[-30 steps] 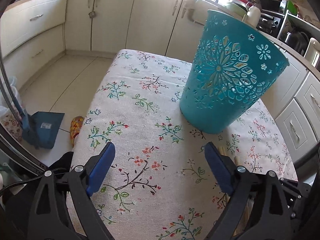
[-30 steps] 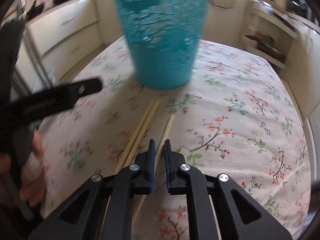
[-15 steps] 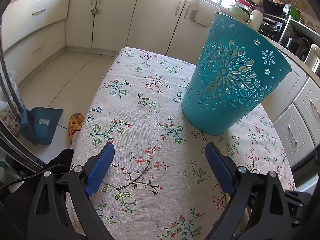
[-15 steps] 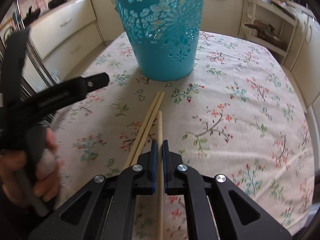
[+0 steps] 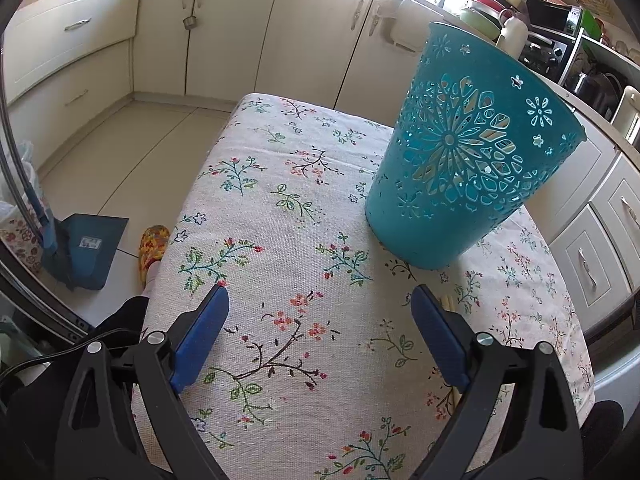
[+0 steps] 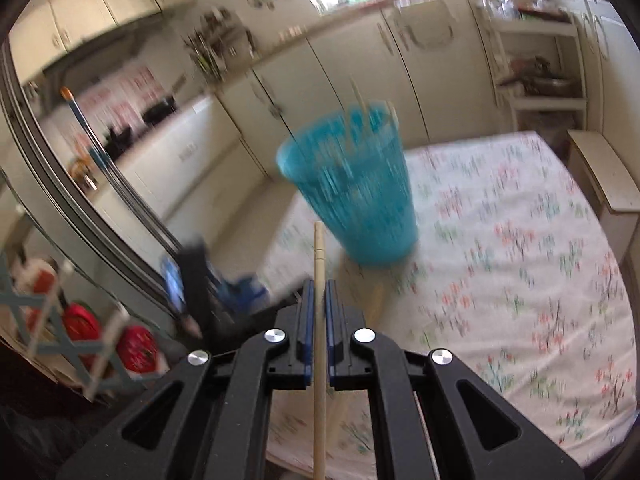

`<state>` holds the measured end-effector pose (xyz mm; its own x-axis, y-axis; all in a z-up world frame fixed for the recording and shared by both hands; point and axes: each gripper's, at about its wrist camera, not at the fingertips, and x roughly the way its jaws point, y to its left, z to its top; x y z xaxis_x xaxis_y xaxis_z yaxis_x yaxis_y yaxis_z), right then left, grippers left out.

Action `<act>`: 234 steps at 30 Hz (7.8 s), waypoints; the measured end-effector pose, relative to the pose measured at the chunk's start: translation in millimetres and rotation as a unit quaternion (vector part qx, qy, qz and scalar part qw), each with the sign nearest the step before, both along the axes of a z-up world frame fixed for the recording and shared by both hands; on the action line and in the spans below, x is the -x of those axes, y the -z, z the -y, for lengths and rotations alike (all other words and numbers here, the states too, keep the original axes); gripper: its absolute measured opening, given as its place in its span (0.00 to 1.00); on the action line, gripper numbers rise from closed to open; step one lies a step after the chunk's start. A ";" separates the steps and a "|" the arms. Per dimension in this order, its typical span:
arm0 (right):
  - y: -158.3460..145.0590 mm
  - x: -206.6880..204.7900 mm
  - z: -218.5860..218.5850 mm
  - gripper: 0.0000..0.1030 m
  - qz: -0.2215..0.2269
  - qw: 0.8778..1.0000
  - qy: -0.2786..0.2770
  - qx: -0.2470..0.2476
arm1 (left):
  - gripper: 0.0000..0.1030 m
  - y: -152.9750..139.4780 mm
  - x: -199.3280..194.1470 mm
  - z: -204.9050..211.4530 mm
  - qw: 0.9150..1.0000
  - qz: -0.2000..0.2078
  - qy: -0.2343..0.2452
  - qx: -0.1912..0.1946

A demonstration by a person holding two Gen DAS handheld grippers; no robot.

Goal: Organize utensils
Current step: 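Lift the chopstick over the teal cup and release it with the right gripper, then lower the right gripper and grasp another loose chopstick, then grasp a chopstick from the bundle with the left gripper while the right gripper holds its chopstick, then lift the chopstick over the teal cup and release it with the left gripper, then open the right gripper around the loose chopstick on the table, then close the right gripper on the chopstick and lift it toward the teal cup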

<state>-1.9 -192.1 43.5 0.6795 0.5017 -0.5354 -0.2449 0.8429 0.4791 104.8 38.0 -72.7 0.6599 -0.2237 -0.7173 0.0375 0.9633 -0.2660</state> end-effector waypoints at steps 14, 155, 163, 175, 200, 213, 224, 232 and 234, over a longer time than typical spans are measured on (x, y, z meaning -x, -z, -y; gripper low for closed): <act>-114.4 -111.4 -20.3 0.06 0.179 0.973 0.145 -0.018 | 0.86 1.6 0.5 -1.4 1.000 0.000 0.001 0.012; 122.1 -47.7 8.9 0.10 -0.086 0.993 0.023 0.084 | 0.05 -172.6 -102.6 81.3 0.974 0.227 -0.004 -0.016; 121.7 -46.8 3.9 0.12 -0.082 0.992 0.021 0.090 | 0.11 -157.2 -54.0 72.1 0.975 0.219 0.013 -0.042; 119.6 -42.2 0.0 0.20 -0.075 0.991 0.031 0.105 | 0.61 -62.9 -3.0 45.8 0.986 0.108 0.028 -0.122; 114.4 -35.4 -26.0 0.28 -0.076 0.966 0.045 0.244 | 0.82 -3.6 -17.1 28.9 0.996 0.005 0.033 -0.077; 112.9 -17.2 -6.2 0.06 -0.107 0.985 0.027 0.131 | 0.82 -1.8 -20.2 31.0 0.996 -0.003 0.032 -0.085; 70.6 3.6 5.9 0.05 -0.073 0.997 0.015 -0.015 | 0.82 0.3 -21.1 29.0 0.996 -0.006 0.029 -0.082; 12.3 -5.0 3.2 0.05 -0.007 0.998 0.004 -0.056 | 0.82 1.2 -21.4 28.5 0.996 -0.008 0.030 -0.080; -0.5 -9.6 4.3 0.05 0.011 0.998 0.008 -0.065 | 0.82 1.9 -21.8 28.4 0.996 -0.009 0.031 -0.081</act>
<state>7.7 -196.4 43.9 0.6984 0.5548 -0.4521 -0.2430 0.7780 0.5793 126.6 9.6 -74.6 0.6353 -0.1443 -0.7586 0.0944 0.9895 -0.1092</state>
